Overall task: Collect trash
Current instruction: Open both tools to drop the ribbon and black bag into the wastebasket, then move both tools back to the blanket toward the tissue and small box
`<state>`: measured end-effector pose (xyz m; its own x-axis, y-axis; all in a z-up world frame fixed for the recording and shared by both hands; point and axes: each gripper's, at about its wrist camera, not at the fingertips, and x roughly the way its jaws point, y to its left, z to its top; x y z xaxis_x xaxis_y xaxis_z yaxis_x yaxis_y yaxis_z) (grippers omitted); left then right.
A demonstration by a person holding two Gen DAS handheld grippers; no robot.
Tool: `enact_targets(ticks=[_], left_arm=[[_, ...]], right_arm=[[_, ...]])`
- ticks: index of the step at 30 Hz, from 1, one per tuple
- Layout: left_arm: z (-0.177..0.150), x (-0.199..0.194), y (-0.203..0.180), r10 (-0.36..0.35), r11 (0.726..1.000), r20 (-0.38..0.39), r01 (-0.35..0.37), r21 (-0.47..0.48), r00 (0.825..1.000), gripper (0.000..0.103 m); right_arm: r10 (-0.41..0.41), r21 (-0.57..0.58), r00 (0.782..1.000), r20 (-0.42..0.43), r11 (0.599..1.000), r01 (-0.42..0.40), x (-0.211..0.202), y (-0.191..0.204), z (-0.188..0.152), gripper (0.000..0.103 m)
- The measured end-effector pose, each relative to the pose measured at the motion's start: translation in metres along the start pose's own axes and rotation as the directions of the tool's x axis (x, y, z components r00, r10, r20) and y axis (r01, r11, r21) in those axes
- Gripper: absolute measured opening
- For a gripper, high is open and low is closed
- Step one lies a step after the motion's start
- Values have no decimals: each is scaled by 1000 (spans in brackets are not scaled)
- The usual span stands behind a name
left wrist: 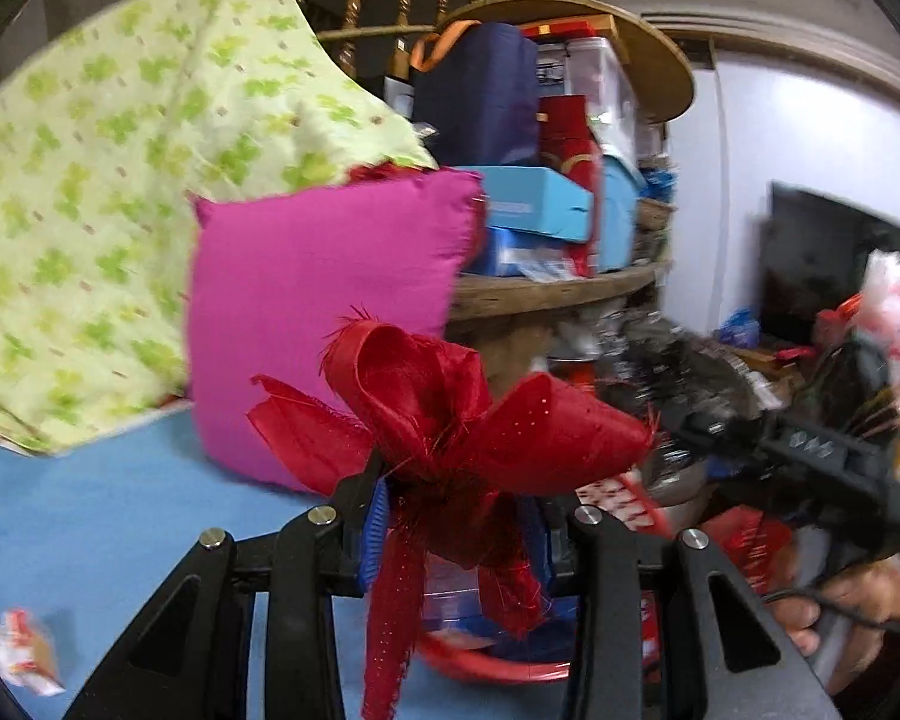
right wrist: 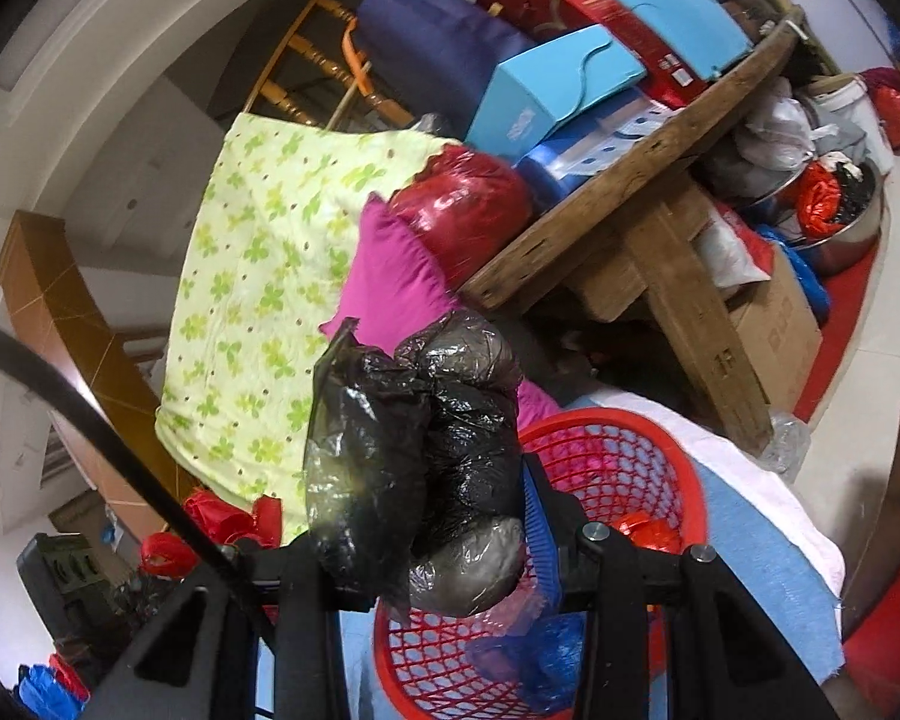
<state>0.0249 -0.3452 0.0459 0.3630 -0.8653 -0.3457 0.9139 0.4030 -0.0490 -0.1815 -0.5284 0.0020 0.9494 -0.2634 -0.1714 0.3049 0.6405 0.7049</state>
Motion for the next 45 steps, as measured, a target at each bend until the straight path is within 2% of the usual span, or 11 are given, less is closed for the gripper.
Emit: enact_targets(ticks=[3,11,15,17,21,28,32,37,41,44,45], left_arm=[[-6,8,-4,-53,998,-4,53,-19,999,40],[-13,36,-14,-77,997,-46,77,-18,996,41],[-17,46,-10,-94,995,-63,91,-50,994,48],[-19,47,-8,-79,995,-66,75,-63,995,68],[-20,46,-3,-64,996,-68,59,-70,996,69],[-22,32,15,12,998,-68,-17,-65,998,72],[-27,23,27,86,994,-95,-92,-56,992,75],[-36,8,48,214,975,-139,-221,-37,967,75],[-48,-11,76,337,937,-199,-349,-25,920,76],[-60,-24,95,378,914,-243,-402,-57,893,76],[-65,-30,104,398,901,-265,-429,-69,878,76]], right_arm=[[-22,-4,1000,2,1000,22,-1,-4,2,41],[-58,-19,998,-4,998,58,-2,-13,5,42],[-67,-16,998,-20,998,67,3,-14,5,42],[-75,-24,997,-36,997,74,7,-12,3,42],[-115,-32,991,-61,993,114,12,-10,1,64],[-104,-16,993,-55,995,103,13,-8,0,66],[-85,-46,996,-38,995,84,14,6,-3,66],[-67,-127,997,-24,990,63,20,34,-13,66],[-35,-191,999,-23,981,30,26,57,-23,66],[-16,-250,1000,-26,968,9,32,77,-35,66],[-6,-277,1000,-28,961,-2,34,87,-41,66]])
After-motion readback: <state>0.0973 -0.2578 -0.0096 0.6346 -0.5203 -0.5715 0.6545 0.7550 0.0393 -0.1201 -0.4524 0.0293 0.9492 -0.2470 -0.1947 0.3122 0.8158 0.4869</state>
